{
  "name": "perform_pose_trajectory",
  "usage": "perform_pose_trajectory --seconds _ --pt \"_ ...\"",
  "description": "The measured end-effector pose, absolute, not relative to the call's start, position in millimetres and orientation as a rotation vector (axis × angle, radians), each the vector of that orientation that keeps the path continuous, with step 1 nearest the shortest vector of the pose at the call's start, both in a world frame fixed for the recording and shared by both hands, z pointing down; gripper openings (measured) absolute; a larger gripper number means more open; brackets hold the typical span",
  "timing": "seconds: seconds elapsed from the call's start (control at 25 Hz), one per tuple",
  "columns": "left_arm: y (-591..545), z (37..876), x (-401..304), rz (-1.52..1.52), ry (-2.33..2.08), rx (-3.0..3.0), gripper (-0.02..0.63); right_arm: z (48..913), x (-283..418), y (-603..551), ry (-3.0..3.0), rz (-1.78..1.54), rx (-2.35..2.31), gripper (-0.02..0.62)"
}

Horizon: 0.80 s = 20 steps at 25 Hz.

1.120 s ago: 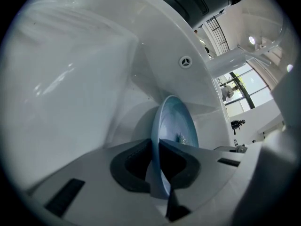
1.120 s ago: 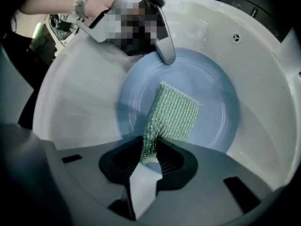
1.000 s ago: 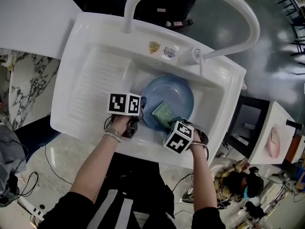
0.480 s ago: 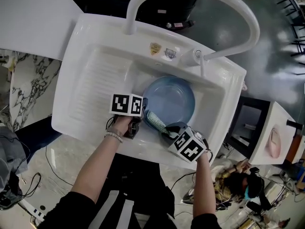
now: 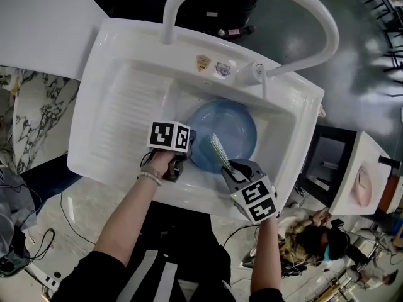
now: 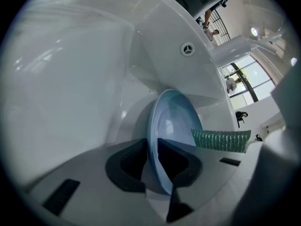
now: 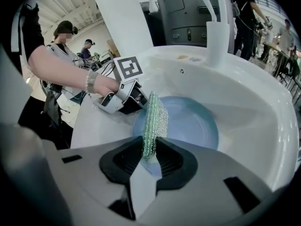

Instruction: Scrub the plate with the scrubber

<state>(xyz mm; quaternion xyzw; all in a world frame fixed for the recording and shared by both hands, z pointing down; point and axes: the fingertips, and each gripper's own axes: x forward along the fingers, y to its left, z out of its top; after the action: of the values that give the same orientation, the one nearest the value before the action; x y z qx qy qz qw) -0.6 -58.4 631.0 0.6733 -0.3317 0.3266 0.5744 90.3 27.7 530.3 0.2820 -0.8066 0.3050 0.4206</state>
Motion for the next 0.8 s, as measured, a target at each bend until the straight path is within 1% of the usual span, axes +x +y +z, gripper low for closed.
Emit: perform_pose_trajectory --seconds 0.08,0.16,0.28,0.8 --pt "-56.6 630.0 1.0 0.775 -0.764 1.581 0.091 527.2 89.8 24.0 -2.033 0.761 0.736 0.092" --pt "-54.9 626.2 2.9 0.797 -0.751 1.603 0.150 524.2 89.9 21.0 -2.045 0.758 0.761 0.092" --pt "-56.6 618.5 5.6 0.836 -0.746 1.657 0.198 520.1 90.8 17.5 -2.060 0.757 0.792 0.092" --pt "-68.6 558.5 -4.7 0.824 -0.793 1.812 0.197 486.9 99.3 7.8 -2.128 0.731 0.999 0.092"
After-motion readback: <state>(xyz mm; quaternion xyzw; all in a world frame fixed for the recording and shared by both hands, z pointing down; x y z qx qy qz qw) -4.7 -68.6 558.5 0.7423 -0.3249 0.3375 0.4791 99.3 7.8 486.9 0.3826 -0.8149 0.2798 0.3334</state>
